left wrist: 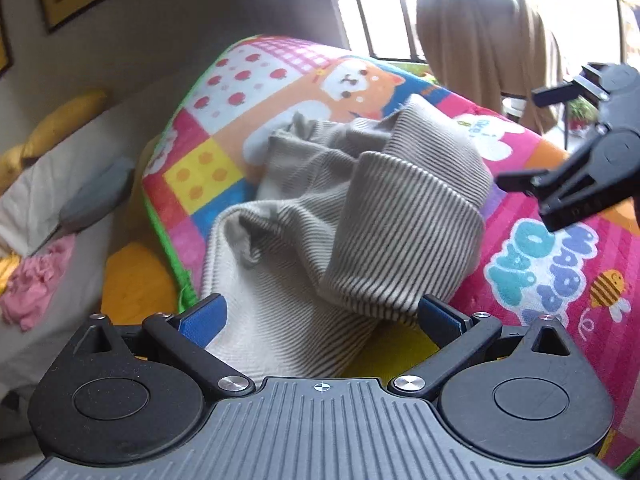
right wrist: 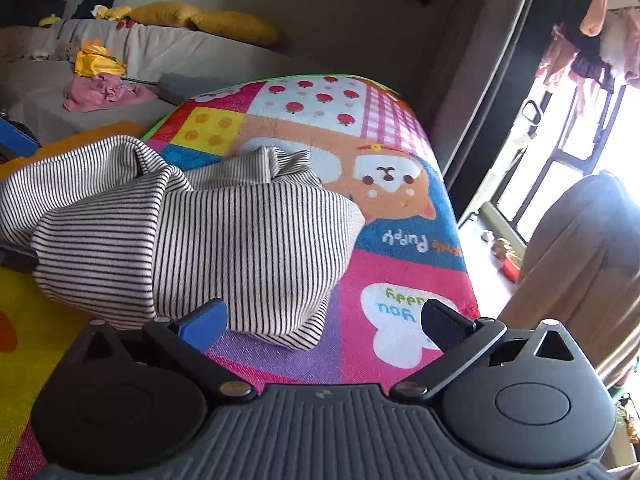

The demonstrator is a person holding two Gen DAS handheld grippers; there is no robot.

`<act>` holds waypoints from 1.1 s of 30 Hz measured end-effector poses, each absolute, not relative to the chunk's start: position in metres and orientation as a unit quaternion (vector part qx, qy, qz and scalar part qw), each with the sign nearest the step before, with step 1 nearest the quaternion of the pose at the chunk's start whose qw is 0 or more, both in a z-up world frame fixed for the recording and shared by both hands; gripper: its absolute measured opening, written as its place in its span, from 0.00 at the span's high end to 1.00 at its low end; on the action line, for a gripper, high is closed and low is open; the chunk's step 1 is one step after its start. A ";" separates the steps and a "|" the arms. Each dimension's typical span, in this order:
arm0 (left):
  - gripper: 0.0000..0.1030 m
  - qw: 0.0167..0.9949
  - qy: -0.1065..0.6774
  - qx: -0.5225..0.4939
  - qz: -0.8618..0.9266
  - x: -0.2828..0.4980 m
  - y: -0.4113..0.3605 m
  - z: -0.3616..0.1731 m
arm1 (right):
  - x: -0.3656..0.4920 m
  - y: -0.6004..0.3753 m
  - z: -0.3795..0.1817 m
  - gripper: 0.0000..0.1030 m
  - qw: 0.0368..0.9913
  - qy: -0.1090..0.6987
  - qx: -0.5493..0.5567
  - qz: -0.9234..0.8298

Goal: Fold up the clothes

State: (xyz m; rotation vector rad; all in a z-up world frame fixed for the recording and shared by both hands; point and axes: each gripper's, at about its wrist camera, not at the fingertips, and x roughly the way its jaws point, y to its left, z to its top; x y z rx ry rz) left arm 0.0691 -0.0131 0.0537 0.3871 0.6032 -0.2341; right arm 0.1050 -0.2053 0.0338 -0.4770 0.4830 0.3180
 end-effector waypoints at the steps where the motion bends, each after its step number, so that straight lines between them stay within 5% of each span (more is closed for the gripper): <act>1: 0.00 0.933 0.290 0.190 -0.099 0.077 -0.010 0.056 | 0.107 -0.203 0.031 0.00 0.924 0.237 -0.248 0.171; 11: 0.00 0.947 0.245 0.199 0.060 0.161 0.024 0.077 | 0.117 -0.152 0.007 0.00 0.899 0.208 -0.308 0.233; 14: 0.00 0.946 0.290 0.145 -0.022 0.160 0.040 0.077 | 0.148 -0.156 0.011 0.00 0.908 0.196 -0.327 0.172; 19: 0.00 0.923 0.351 0.114 -0.109 0.140 0.041 0.047 | 0.183 -0.216 0.053 0.00 0.968 0.188 -0.163 0.039; 23: 0.00 0.916 0.363 0.108 -0.134 0.143 0.033 0.027 | 0.200 -0.259 0.059 0.00 0.963 0.258 -0.048 0.066; 33: 0.00 0.912 0.330 0.211 -0.119 0.160 0.006 0.024 | 0.204 -0.207 0.044 0.00 0.929 0.251 -0.237 0.135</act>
